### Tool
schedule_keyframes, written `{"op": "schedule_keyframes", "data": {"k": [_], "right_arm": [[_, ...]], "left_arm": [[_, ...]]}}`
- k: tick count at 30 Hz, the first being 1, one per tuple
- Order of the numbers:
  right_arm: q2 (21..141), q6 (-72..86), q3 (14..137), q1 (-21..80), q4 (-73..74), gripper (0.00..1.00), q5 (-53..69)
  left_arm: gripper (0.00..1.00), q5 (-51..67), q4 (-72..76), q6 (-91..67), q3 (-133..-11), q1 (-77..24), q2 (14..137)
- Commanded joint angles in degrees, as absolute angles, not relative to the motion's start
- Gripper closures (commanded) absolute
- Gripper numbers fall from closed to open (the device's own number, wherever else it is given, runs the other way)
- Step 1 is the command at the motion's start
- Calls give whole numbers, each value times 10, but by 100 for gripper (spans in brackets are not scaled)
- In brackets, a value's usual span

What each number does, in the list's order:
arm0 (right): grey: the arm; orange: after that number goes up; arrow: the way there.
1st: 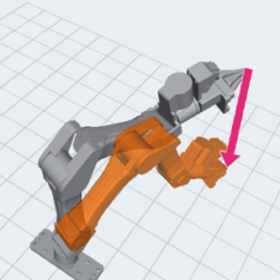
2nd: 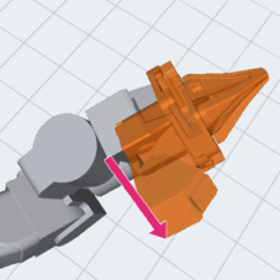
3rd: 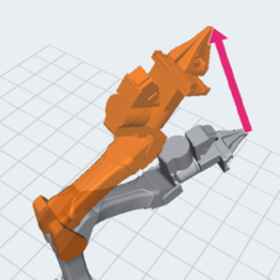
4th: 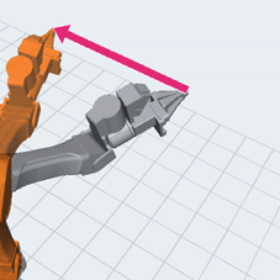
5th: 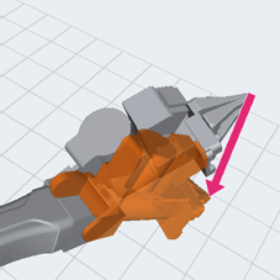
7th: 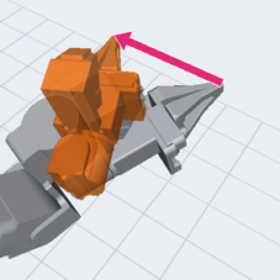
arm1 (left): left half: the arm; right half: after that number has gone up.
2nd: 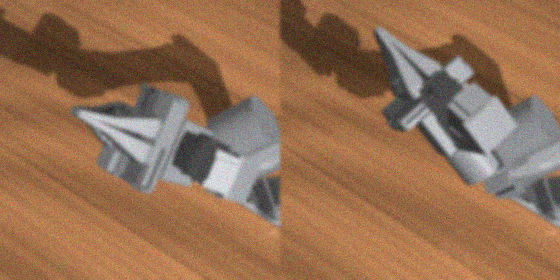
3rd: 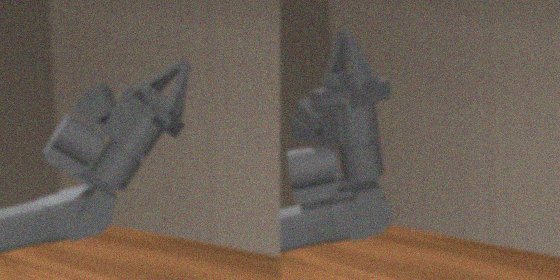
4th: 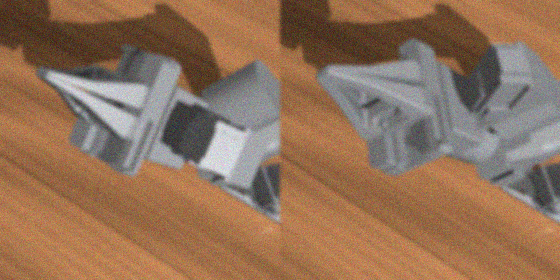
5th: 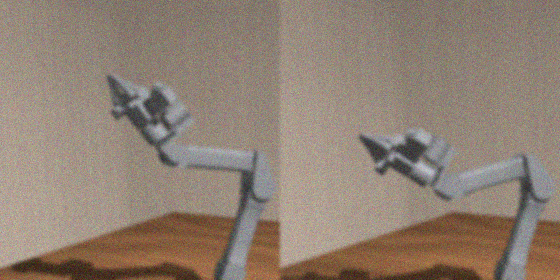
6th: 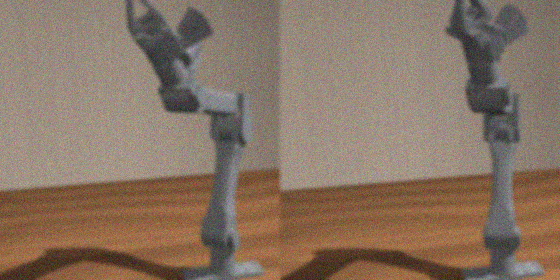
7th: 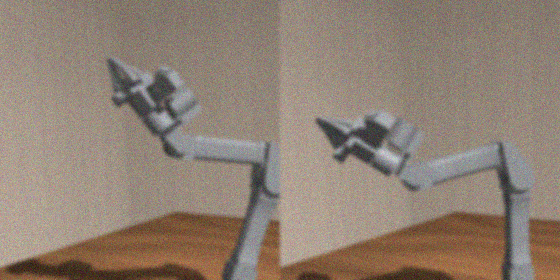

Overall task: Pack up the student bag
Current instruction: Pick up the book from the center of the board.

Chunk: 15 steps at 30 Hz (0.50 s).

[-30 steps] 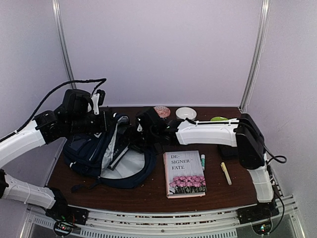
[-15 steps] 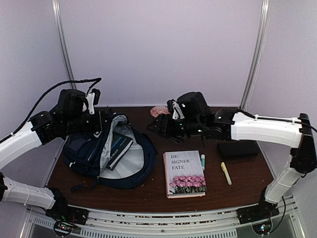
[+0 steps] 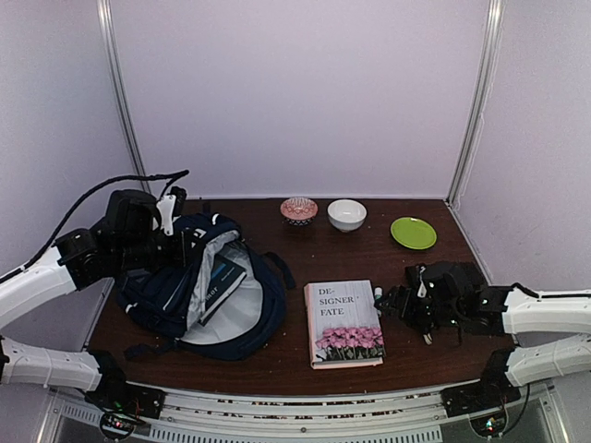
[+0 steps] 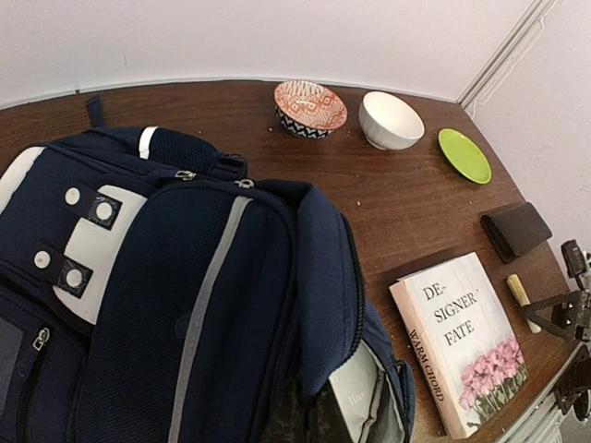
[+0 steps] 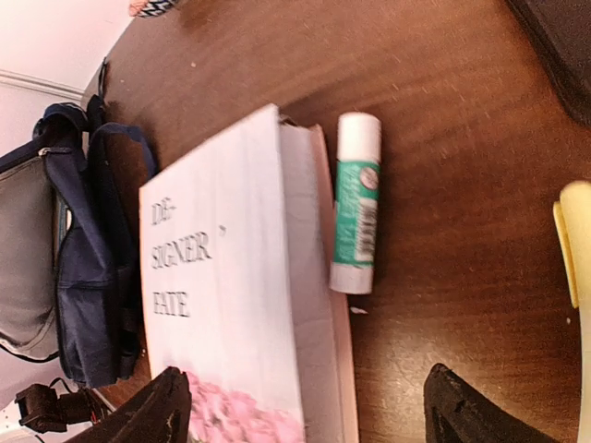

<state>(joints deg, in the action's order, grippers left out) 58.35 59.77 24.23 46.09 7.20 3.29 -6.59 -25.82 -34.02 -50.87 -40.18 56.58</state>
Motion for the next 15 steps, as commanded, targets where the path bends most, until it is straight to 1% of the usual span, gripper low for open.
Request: {"op": "schedule_keyframes", "data": {"k": [1,6,9,13,15], "right_arm": [[584,670,194,457,-47,13,63],[630,693,171,466,-124,18,88],[654,695,183,480,-141,22,91],[683,699,203,499,-163,32,90],[697,700,213,508,-168,41,88]], "left_arm": [[100,-124,-287,-332,-484,-395,544],[100,-117,-280,-352,-453,-395,531],[100,-120,-279,-359,-445,-395,522],[100,-133,-286,-360,-442,-394,510],[100,-134,-290,-359,-443,-395,508]]}}
